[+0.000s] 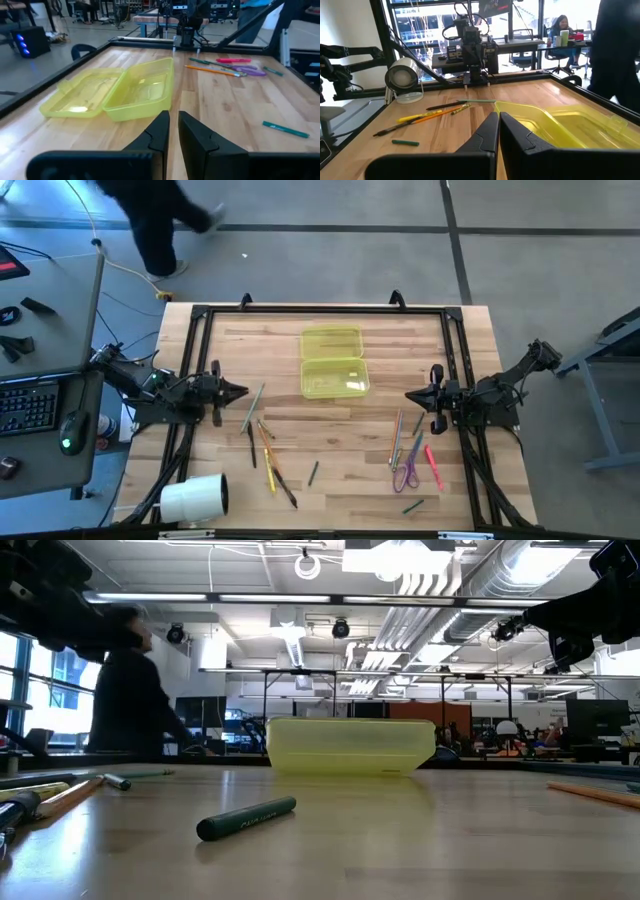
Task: Pick & place school supplies into a supply box
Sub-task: Put the scissors into the supply box
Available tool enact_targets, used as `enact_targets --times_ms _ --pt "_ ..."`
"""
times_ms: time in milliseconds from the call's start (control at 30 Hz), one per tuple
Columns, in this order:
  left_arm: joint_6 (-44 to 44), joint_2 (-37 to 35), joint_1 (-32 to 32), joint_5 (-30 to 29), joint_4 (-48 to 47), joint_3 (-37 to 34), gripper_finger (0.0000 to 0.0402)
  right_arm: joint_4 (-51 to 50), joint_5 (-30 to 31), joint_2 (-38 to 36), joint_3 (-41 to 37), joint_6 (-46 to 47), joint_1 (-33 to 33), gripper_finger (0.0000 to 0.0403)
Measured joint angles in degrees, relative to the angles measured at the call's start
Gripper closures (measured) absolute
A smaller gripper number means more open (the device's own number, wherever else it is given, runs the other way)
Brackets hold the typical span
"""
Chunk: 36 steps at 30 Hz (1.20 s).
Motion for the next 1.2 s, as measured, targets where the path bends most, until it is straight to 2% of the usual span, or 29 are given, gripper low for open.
enact_targets --times_ms 667,800,1000,1100,1200 --pt "-0.24 0.0 0.01 -0.06 2.4 -0.24 0.0328 0.0 0.0 -0.01 0.0 -0.07 0.0 0.0402" --pt "2.61 0.01 -0.01 -5.24 9.27 -0.36 0.0328 0.02 0.0 -0.01 -0.01 0.03 0.02 0.0402" --pt "17.0 0.0 0.0 -14.76 23.2 -0.25 0.0328 3.94 0.61 -0.01 -0.01 -2.21 0.02 0.0402" --pt "21.7 0.0 -0.01 -18.75 28.56 -0.24 0.0328 7.47 0.63 0.0 -0.01 -7.53 0.02 0.0402" --pt "25.81 0.0 0.02 -20.36 30.9 -0.13 0.0328 12.46 0.63 0.01 0.01 -15.29 0.02 0.0402"
